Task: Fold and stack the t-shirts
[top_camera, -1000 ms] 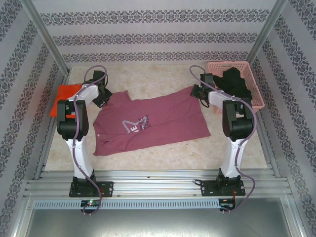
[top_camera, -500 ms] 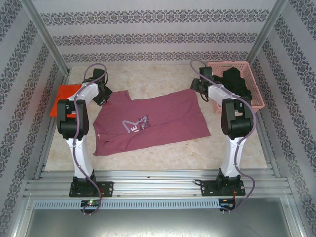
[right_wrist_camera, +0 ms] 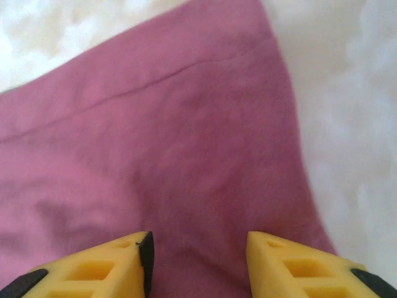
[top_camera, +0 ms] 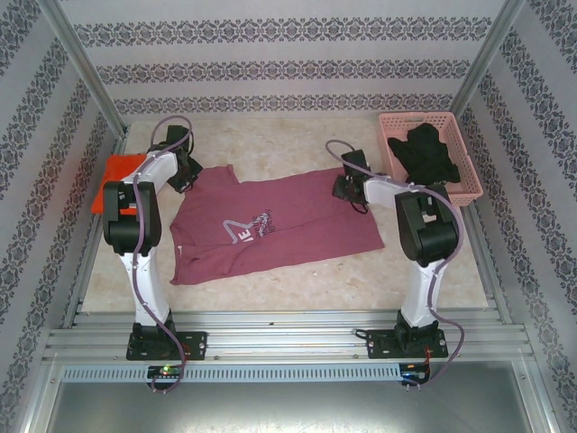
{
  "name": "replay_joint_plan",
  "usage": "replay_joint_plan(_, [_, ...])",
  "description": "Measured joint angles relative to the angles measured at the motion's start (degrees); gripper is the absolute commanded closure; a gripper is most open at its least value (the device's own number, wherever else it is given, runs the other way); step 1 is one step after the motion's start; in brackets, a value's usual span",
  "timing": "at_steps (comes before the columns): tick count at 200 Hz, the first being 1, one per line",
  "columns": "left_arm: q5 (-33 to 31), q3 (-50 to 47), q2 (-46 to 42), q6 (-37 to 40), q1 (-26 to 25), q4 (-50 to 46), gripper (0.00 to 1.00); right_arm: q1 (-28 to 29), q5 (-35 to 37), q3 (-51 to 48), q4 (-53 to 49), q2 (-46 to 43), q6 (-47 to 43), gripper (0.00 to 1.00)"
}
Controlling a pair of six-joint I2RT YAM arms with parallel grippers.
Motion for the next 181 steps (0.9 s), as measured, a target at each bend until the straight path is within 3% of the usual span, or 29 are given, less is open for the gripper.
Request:
replay_joint_plan(49, [0.9, -1.1, 0.0, 0.6, 0.0, 0.0, 1.0, 2.5, 1.3, -13.4, 0.3, -10.5, 3.5, 0.55])
replay_joint_plan(121, [1.8, -4.2, -0.5, 1.9, 0.0, 0.0, 1.0, 4.5, 3.1, -22.5, -6.4, -21.4, 7.2, 0.55])
replay_joint_plan(153, [2.3, -4.2, -0.7, 1.9, 0.1, 0.0, 1.0, 4.5, 3.0, -22.7, -7.6, -25.4, 7.3, 0.52])
replay_joint_plan(181, [2.8, -4.2, -0.7, 2.0, 0.2, 0.0, 1.0, 1.6, 3.2, -16.6, -7.5, -22.8, 7.1, 0.52])
